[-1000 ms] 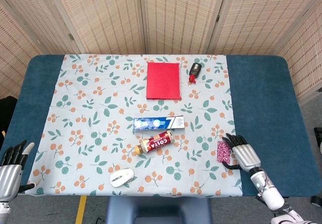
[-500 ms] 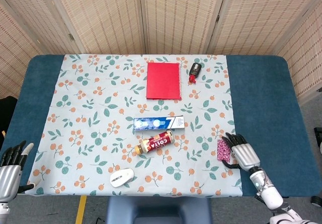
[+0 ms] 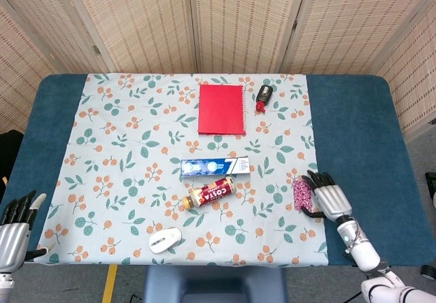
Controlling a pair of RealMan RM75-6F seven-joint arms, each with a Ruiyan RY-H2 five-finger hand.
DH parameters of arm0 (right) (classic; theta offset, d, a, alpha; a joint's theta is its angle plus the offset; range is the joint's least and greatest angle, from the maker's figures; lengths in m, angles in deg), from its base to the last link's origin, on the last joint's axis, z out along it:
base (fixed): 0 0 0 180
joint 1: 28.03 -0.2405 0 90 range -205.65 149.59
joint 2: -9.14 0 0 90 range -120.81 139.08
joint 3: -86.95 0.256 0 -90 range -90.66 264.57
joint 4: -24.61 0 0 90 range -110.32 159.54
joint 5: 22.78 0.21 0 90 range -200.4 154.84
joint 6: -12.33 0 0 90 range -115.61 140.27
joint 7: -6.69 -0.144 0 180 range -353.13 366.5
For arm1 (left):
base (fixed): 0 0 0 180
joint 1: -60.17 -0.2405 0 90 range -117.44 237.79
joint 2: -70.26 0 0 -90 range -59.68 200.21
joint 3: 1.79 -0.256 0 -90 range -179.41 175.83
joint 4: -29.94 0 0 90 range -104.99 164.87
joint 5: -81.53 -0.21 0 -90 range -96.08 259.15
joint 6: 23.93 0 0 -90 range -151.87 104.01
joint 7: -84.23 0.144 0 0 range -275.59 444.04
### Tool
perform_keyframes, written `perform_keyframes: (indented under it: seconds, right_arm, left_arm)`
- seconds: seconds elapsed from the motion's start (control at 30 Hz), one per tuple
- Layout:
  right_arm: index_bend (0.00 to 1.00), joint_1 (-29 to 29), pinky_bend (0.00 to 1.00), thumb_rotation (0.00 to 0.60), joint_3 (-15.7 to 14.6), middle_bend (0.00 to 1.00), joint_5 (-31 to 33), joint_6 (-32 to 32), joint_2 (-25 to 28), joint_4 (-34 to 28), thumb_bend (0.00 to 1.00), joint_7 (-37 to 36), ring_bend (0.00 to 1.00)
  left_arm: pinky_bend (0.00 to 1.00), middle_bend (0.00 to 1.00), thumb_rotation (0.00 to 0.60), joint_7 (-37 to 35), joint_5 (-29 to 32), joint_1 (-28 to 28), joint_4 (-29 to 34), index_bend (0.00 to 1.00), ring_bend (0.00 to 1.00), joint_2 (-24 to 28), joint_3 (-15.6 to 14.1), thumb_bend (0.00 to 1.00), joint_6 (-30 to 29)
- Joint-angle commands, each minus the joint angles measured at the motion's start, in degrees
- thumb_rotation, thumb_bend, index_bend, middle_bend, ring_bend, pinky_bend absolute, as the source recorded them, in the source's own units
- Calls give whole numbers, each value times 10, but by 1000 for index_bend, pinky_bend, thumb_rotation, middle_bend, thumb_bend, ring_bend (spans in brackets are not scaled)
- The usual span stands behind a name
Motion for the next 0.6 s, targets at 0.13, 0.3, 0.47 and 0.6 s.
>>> perform_keyframes:
  seconds: [0.13, 0.3, 0.47, 0.6]
  right_arm:
    - [15, -13, 0, 350, 11, 2, 8, 11, -9, 16, 347, -3, 0]
    - [12, -24, 0, 350, 20, 2, 17, 23, -16, 31, 347, 1, 0]
    - [11, -36, 0, 350, 30, 1, 27, 34, -22, 47, 347, 4, 0]
    - [10, -46, 0, 351, 37, 2, 35, 45, -27, 61, 347, 6, 0]
  left_arm:
    - [0, 0, 600, 3, 2, 1, 2, 57, 33, 0, 1, 183, 3]
    - [0, 0, 600, 6, 4, 3, 3, 56, 34, 0, 1, 183, 6]
    - [0, 0, 600, 8, 7, 3, 4, 56, 33, 0, 2, 183, 7]
    - [0, 0, 600, 9, 9, 3, 4, 55, 33, 0, 2, 183, 9]
